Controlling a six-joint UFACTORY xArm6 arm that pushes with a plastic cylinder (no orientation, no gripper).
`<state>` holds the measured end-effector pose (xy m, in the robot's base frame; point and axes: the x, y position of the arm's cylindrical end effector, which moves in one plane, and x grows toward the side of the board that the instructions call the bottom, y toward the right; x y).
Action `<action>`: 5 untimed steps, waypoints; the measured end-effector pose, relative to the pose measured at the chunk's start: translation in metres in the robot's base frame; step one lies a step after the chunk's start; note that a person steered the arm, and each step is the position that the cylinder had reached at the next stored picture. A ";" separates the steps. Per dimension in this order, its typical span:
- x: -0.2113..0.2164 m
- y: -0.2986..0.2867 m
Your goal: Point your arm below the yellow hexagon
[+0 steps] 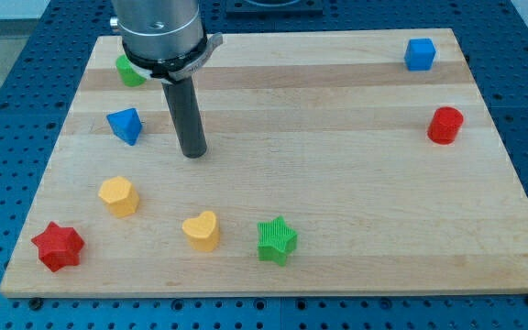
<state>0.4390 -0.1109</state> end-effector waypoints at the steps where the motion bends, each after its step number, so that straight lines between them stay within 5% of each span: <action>1: 0.006 0.000; 5: 0.036 -0.007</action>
<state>0.4754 -0.1180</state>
